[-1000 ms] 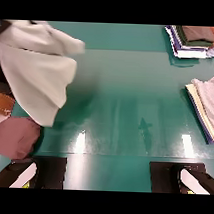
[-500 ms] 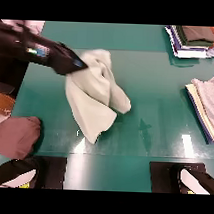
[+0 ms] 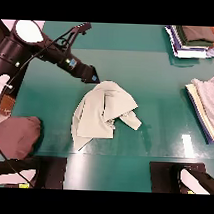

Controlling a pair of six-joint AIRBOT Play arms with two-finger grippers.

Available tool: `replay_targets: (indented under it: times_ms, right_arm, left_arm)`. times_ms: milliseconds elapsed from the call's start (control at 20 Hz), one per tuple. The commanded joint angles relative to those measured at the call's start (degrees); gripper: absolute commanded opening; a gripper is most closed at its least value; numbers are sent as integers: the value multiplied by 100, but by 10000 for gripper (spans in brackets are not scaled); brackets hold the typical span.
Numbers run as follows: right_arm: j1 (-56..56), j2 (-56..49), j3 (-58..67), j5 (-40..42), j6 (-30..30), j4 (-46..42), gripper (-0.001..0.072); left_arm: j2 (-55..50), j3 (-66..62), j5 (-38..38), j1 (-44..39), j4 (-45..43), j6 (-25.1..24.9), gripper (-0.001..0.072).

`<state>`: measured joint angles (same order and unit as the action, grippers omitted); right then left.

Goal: Fold the shirts.

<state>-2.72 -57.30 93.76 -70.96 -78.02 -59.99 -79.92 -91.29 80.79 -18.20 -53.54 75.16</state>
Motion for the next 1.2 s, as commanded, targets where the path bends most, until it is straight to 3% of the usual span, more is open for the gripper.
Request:
replay_targets:
  times_ms: [0, 350, 600, 750, 800, 850, 900, 1150]
  right_arm:
    - [0, -15, 7, -39, 0, -13, 16]
    - [7, -229, 7, -153, -2, 4, 16]
    - [7, -505, 7, -363, -2, 7, 16]
    - [7, -678, 7, -507, -2, 7, 16]
    - [7, -741, 7, -560, -2, 9, 16]
    - [7, -807, 4, -643, -2, 20, 16]
    - [7, -883, 4, -776, -2, 39, 16]
    - [166, -1231, -520, -1506, 0, 42, 16]
  left_arm:
    - [496, 922, 74, 157, -74, 142, 607]
    - [1121, 4164, -837, 103, -507, 247, 608]
    - [1086, 4933, -1801, 103, -153, 216, 607]
    - [1088, 4999, -1886, 103, -57, 136, 605]
    - [1088, 4999, -1897, 105, -28, 133, 494]
    - [1088, 4999, -1941, 105, -11, 133, 162]
    - [1097, 4988, -1971, 105, -2, 133, 39]
    - [1130, 3665, -907, 487, -337, 87, 31]
